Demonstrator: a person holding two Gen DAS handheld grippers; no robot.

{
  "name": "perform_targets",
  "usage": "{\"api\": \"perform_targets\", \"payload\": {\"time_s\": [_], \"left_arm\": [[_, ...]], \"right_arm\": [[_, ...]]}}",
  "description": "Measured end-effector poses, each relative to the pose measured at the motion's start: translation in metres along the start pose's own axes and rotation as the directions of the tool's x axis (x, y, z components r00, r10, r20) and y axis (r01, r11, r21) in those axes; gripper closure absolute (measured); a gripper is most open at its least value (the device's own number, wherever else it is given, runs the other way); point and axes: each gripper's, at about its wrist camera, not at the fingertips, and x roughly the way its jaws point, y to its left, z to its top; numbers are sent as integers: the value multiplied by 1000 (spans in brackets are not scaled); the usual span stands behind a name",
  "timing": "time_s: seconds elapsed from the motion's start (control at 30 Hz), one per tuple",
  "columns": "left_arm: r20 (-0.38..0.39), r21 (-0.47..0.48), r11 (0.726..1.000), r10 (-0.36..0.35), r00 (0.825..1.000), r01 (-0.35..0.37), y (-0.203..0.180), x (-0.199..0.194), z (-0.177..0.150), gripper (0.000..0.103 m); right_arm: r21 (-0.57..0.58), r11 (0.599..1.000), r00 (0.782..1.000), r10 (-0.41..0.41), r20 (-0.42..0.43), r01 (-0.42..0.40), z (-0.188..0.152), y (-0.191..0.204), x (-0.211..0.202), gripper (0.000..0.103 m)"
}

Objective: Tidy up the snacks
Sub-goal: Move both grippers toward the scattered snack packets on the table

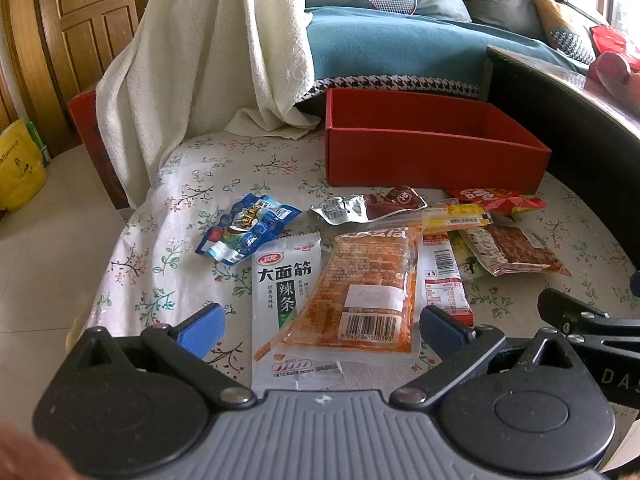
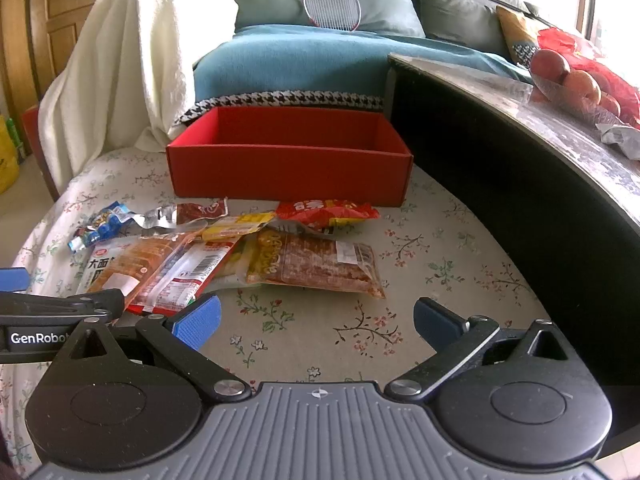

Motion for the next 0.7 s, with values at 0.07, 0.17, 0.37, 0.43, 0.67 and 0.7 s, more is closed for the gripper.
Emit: {"api": "perform_targets", "payload": {"time_s": [0.07, 0.17, 0.37, 0.43, 0.67, 0.7], "left_arm": [[-1, 2, 1000, 1, 1000, -1, 0, 0, 0, 4], [0, 6, 1000, 2, 1000, -2, 1, 1, 1, 5], [6, 11, 1000, -4, 1000, 4, 1, 1, 2, 5], [9, 8, 1000, -7, 1000, 7, 1, 0, 2, 5], [6, 7, 1000, -27, 1000, 27, 0, 3, 4, 5], [8, 5, 1000, -29, 1000, 29, 0, 3, 4, 5]], "right_arm": [[1, 1000, 1000, 1, -3, -1, 0, 0, 1, 0], [6, 1000, 1000, 5, -9, -5, 0, -1, 2, 0], [10, 1000, 1000, 9, -14, -9, 0, -2, 2, 0], [10, 1000, 1000, 12, -17, -11, 0, -2, 3, 0], [10, 1000, 1000, 22, -21, -22, 1, -3, 3, 0], [14, 1000, 999, 26, -23, -26, 1, -4, 3, 0]]}}
